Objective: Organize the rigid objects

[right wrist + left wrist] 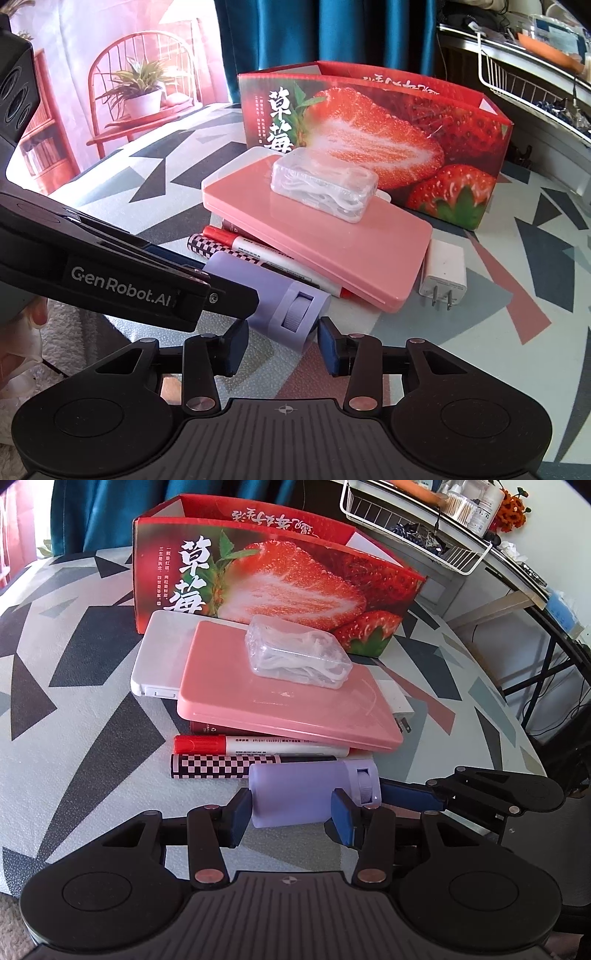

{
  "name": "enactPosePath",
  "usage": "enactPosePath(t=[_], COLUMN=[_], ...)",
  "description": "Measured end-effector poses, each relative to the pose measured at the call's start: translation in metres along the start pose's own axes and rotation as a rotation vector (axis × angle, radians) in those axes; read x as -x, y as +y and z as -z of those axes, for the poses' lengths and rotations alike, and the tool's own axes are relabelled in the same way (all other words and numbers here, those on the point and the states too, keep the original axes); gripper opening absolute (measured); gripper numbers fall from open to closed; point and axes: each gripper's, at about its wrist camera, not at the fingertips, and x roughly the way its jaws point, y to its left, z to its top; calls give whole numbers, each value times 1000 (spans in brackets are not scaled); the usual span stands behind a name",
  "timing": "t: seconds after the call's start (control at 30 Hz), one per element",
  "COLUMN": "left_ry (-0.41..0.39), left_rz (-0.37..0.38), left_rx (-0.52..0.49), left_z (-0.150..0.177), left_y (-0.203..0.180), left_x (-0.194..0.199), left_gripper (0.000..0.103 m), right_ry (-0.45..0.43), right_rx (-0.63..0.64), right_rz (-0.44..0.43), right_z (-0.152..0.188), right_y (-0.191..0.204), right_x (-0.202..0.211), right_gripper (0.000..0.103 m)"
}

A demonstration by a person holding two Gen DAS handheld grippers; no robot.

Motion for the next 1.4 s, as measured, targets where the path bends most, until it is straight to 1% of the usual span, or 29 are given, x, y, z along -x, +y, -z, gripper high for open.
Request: enactPosePath(t=[0.17, 0.33, 0.4, 0.6, 0.77, 0.93, 1.1, 1.2, 1.27, 1.33, 1.4], left_ry=[-33, -80, -87, -160, -204, -228, -229, -242, -241, -224, -192], left_rz=[2, 12, 24, 44, 49, 63, 50, 52, 61, 44, 31], left_rx=[-14, -8, 11, 27, 18, 61, 76, 113, 143, 146, 130], left_z=[-4, -14, -24, -56, -87, -125, -167, -187, -196, -204, -209], left_y=[-3, -2, 0, 1, -1, 4, 11, 18, 24, 24, 24], left_x=[13, 28, 34, 48, 50, 38, 20, 8, -3, -15, -27], left_gripper=[50, 49, 49, 50, 50, 50, 50, 51, 55, 56, 61], right_ry=[-25, -60, -77, -147, -196, -222, -243, -239, -226, -210, -182], right_rx=[-3, -9, -18, -3, 55, 99, 128, 113, 95, 71, 26], right_rz=[6, 4, -6, 6, 52, 87, 114, 111, 104, 98, 91], right_z=[-3, -14, -21, -56, -86, -120, -159, -181, -194, -202, -207], right_y=[1, 2, 1, -5, -9, -23, -42, -54, -63, -71, -78], right_x=[10, 23, 29, 41, 41, 28, 6, -10, -25, -39, -52], right_gripper=[38, 38, 38, 38, 38, 38, 39, 39, 40, 40, 41])
